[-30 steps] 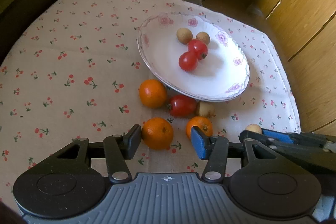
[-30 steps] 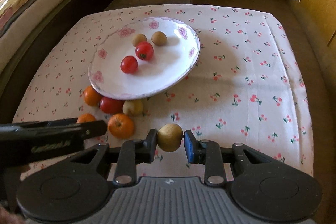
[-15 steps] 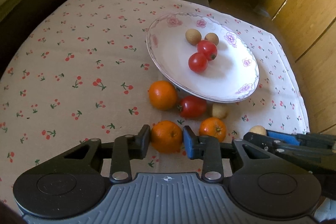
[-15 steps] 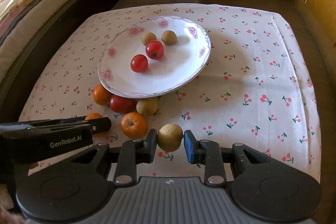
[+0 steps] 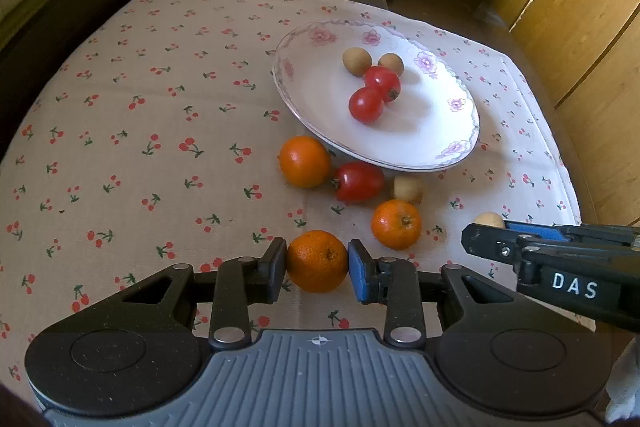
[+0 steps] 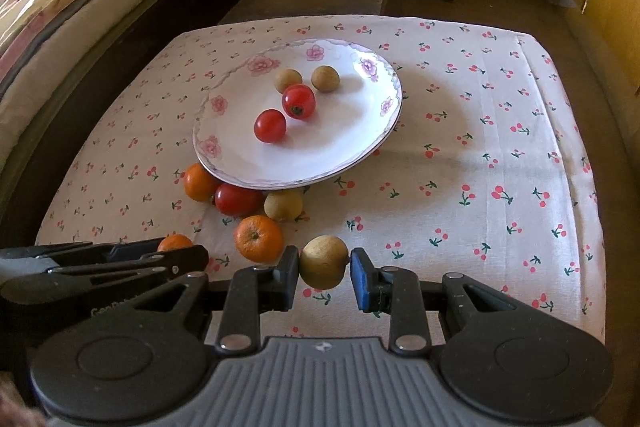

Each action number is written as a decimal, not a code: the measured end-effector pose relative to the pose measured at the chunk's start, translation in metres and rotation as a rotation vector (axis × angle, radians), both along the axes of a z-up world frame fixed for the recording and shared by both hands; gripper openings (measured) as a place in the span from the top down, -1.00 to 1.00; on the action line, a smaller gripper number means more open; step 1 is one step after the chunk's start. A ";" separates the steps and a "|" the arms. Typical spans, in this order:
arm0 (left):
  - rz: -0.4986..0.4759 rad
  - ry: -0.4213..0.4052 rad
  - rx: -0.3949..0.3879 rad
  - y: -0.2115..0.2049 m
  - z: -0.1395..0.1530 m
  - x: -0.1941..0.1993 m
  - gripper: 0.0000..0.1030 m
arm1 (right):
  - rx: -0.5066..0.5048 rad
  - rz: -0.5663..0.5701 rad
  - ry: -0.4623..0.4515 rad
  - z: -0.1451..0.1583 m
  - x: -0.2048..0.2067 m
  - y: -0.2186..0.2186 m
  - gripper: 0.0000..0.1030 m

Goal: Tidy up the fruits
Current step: 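Carry the brown fruit with the right gripper while the left gripper carries the orange to the bowl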

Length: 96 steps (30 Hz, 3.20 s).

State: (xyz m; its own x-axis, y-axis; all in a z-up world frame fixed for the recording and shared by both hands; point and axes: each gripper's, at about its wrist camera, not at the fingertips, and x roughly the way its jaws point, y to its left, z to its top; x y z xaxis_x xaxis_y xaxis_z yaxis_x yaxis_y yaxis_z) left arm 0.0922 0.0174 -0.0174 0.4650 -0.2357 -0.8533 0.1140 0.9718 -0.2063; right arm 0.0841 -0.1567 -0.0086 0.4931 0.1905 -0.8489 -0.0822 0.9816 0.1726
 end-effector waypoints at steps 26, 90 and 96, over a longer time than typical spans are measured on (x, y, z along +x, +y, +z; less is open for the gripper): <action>0.021 0.008 -0.004 -0.004 -0.009 0.016 0.05 | -0.040 0.029 0.059 -0.022 0.009 0.014 0.41; 0.018 0.009 0.035 -0.010 -0.011 0.017 0.18 | -0.030 0.028 0.020 -0.004 0.001 0.014 0.42; -0.002 0.000 0.031 -0.011 -0.006 0.014 0.20 | -0.028 0.037 0.015 -0.004 0.001 0.017 0.42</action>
